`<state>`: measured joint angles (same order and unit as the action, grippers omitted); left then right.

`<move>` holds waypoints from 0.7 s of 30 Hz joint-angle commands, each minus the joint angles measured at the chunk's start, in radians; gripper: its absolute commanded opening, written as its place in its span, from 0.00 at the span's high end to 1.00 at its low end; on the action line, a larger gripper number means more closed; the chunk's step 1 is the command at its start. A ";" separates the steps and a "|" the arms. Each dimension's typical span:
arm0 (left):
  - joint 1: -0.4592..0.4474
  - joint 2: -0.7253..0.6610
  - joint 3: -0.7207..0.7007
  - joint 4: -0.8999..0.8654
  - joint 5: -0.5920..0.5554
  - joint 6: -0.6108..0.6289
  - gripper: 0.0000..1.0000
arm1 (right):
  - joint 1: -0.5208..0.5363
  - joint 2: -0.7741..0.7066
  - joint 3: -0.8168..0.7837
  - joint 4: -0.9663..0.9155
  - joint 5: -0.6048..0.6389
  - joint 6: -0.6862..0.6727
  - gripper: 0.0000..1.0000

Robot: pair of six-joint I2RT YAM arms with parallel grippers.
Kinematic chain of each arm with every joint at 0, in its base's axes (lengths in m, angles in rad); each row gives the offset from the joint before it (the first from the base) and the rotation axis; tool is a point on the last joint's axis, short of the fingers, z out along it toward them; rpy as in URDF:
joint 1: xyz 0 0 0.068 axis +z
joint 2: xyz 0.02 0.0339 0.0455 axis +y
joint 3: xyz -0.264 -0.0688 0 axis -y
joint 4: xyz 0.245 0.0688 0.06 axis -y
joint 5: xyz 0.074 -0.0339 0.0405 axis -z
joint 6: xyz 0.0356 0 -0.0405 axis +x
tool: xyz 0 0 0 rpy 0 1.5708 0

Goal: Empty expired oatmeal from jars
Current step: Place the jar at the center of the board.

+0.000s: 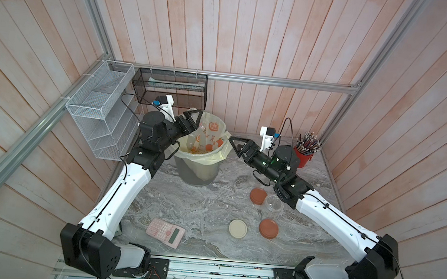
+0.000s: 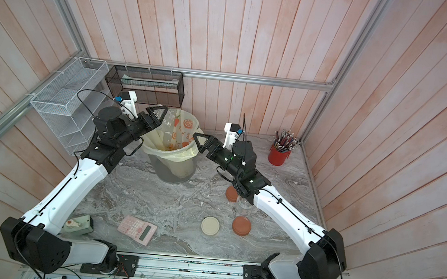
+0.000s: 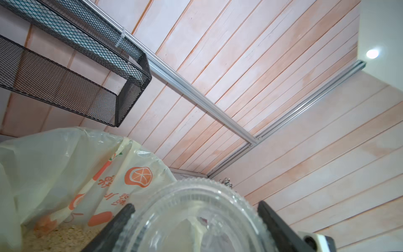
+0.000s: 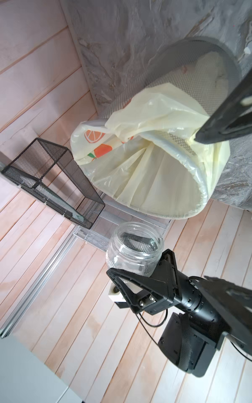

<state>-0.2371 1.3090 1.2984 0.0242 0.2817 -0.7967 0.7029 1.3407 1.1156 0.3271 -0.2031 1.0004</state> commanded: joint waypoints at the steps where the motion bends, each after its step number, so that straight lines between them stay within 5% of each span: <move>1: -0.017 -0.077 -0.078 0.206 -0.020 -0.224 0.90 | 0.033 -0.027 -0.039 0.166 0.026 0.059 0.02; 9: -0.109 -0.211 -0.279 0.362 -0.165 -0.473 0.90 | 0.172 -0.008 -0.093 0.342 0.200 0.121 0.02; 15: -0.228 -0.303 -0.394 0.394 -0.376 -0.620 0.90 | 0.254 0.059 -0.101 0.448 0.326 0.137 0.02; 21: -0.345 -0.350 -0.436 0.381 -0.534 -0.704 0.91 | 0.305 0.140 -0.048 0.478 0.356 0.129 0.02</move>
<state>-0.5426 0.9874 0.8692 0.3454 -0.1268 -1.4273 0.9886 1.4525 1.0256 0.7433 0.1074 1.1305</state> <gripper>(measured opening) 0.801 0.983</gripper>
